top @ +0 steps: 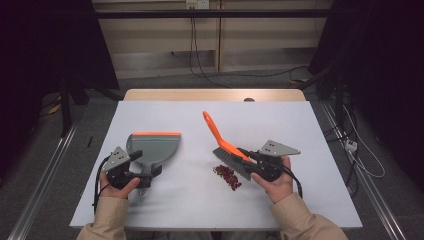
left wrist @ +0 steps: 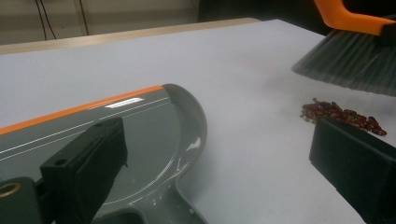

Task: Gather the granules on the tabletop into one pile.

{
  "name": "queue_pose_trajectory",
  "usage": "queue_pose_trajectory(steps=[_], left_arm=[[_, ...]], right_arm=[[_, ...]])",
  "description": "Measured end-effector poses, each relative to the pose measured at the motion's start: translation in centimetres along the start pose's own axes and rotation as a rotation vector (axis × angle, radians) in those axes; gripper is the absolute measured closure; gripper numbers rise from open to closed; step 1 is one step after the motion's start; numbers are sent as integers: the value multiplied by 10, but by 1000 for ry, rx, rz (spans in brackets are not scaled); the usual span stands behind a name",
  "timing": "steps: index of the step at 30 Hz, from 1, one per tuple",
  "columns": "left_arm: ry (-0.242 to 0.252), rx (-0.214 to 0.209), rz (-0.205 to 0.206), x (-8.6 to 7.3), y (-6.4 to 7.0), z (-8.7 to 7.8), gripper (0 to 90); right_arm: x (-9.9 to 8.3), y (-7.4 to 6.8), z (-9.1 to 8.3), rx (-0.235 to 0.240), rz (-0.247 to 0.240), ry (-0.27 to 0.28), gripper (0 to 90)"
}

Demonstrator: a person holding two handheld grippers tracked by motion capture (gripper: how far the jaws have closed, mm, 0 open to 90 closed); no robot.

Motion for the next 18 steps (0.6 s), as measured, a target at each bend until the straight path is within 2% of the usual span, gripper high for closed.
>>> queue_pose_trajectory(steps=[3,5,8,13,18], left_arm=[[2,0,0,0,-1,-1,40],[4,0,0,0,-1,-1,40],[5,3,-6,0,-2,-1,41],[5,4,-7,0,-2,-1,40],[5,5,-9,-1,-3,0,40]], right_arm=[[-2,-2,0,100,-22,-16,714],[-3,-3,0,149,-46,-29,714],[-4,-3,1,211,-44,-53,714],[-5,-1,2,287,-57,-94,715],[-5,2,4,309,-54,-99,715]])
Point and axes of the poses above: each handheld gripper's, and its own axes: z roughly forward along the jaws, x roughly out of its top, y roughly to its right, the point moved 3 cm from there along z, roughly forward along the jaws, and after that the axes turned 6 degrees about -x, right-handed, at the moved point
